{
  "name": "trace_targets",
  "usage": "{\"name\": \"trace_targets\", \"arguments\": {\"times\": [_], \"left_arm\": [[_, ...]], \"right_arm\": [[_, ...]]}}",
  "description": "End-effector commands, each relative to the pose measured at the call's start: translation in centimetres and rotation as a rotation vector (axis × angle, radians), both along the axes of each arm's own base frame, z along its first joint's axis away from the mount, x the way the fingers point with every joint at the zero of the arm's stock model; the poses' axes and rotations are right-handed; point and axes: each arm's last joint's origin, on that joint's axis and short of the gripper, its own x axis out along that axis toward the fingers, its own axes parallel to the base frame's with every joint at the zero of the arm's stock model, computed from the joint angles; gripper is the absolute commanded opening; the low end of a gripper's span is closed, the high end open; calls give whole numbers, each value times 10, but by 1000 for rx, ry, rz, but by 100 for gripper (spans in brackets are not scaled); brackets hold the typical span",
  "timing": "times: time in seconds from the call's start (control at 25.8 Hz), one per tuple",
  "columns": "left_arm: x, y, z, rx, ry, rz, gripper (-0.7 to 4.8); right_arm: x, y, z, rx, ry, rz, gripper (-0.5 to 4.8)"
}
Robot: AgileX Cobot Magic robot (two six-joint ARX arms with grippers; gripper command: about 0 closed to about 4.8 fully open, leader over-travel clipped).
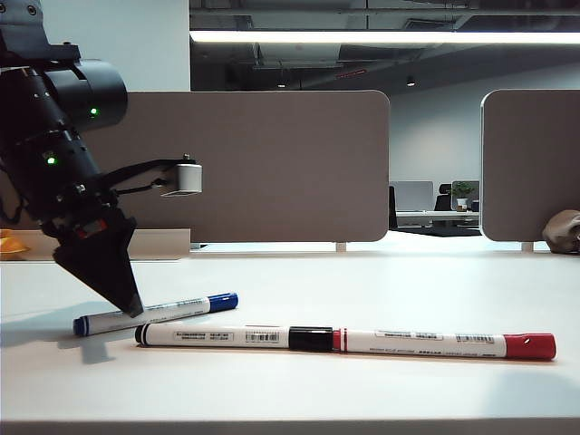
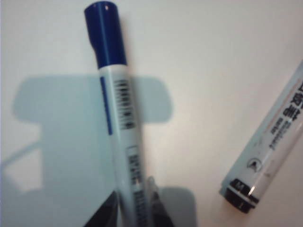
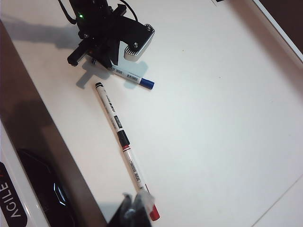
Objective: Pick up the markers one by one and line them up horizontally in a straight line on the table.
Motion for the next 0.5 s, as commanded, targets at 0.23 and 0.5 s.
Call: {"name": "trace_targets", "arguments": {"times": [0.23,0.5], "left_arm": [[0,1,-5,33,19,-14,70],[-1,1,-14,60,65,-43,76]], "right_arm": [[-1,-2,2,15,-4,-4,-1],[-1,-2,2,16,-2,0,-1]]}}
